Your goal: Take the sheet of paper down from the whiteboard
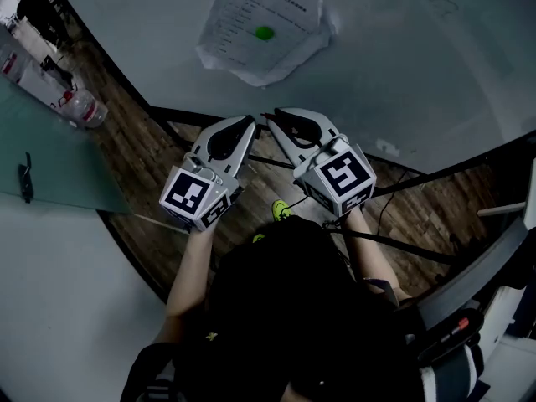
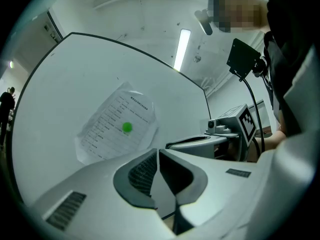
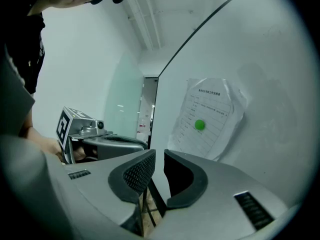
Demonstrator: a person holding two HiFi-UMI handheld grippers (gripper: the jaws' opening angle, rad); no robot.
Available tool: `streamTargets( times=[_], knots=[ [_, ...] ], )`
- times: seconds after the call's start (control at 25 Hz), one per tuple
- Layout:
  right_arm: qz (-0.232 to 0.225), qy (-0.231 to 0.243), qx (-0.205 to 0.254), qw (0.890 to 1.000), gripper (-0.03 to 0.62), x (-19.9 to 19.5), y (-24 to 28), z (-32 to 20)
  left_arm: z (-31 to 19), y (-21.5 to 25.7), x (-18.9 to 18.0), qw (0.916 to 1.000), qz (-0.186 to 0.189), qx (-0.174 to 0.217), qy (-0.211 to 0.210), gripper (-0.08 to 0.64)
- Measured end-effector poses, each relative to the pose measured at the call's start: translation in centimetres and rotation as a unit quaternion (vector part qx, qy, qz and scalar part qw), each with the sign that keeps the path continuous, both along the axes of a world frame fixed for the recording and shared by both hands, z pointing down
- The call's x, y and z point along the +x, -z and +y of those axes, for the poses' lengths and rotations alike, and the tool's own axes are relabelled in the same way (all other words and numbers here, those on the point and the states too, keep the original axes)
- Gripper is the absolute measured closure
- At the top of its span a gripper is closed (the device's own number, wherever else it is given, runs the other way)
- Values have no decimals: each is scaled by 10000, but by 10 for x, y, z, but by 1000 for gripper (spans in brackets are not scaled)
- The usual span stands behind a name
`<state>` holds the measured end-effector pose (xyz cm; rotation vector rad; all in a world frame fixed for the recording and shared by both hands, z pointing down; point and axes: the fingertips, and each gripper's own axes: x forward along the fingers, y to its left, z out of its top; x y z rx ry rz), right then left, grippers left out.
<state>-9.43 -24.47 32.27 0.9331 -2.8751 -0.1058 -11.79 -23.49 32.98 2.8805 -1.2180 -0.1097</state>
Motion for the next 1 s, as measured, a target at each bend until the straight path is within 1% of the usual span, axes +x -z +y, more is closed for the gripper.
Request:
streamTargets(
  times=[0.2,0.32,0.52,0.6,0.68,0.88,1.0],
  knots=[
    [53,-166,205,9996,537,5,13,-8,-10,9,9,9999,-55,131,-62,523],
    [107,-298,351,9989,526,11,21,-15,-17,17,13,9997,-106,234,-28,499],
    [139,-531,435,9975,516,24,29,-27,-30,24,18,9994,-142,327,51,456],
    [159,-584,481,9970,513,28,32,-32,-36,27,20,9992,-160,366,72,451],
    [185,-619,521,9965,509,30,35,-36,-42,29,21,9991,-137,394,95,418],
    [312,-702,627,9951,497,35,41,-48,-58,37,23,9981,-204,517,267,379],
    [394,-717,703,9942,495,36,46,-55,-70,43,21,9961,-385,600,516,379]
  ],
)
